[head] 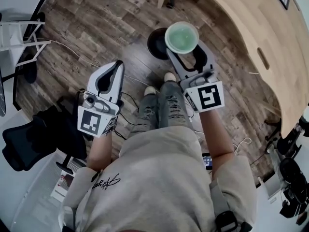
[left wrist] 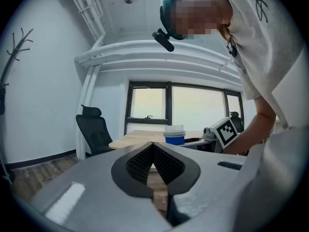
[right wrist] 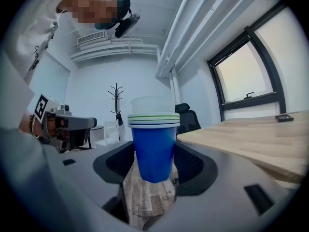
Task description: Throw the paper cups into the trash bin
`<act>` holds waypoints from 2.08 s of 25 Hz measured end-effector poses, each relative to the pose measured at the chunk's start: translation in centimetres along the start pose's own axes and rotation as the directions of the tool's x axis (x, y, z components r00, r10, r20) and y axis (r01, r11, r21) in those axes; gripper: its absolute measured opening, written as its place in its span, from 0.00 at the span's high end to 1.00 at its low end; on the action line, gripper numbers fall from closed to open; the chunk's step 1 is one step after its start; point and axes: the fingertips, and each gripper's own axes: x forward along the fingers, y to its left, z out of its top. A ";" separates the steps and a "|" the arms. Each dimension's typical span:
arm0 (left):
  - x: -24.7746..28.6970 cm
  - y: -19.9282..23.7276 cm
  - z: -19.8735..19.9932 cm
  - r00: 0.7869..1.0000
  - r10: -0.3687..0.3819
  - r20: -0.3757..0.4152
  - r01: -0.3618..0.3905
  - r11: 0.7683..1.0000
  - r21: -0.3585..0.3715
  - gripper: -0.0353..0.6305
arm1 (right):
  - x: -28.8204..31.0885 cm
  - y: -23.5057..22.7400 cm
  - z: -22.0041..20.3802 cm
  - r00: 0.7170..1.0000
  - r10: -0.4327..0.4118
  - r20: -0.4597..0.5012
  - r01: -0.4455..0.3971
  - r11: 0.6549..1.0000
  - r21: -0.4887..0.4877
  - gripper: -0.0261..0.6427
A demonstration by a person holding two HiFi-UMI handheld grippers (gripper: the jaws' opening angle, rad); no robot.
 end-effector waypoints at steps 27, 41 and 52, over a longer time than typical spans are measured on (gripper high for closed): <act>-0.1 2.0 -8.0 0.997 0.064 -0.033 -0.066 0.995 -0.069 0.94 | 4.2 2.0 -15.8 0.976 0.094 -0.195 -0.083 0.994 0.065 0.57; -0.6 1.7 -12.0 0.997 0.066 -0.049 -0.070 0.993 -0.097 0.94 | 4.9 2.6 -23.7 0.950 0.125 -0.285 -0.110 0.992 0.069 0.57; -0.6 1.8 -14.1 0.997 0.063 -0.055 -0.070 0.989 -0.134 0.94 | 6.4 2.1 -29.7 0.942 0.106 -0.317 -0.095 0.994 0.049 0.57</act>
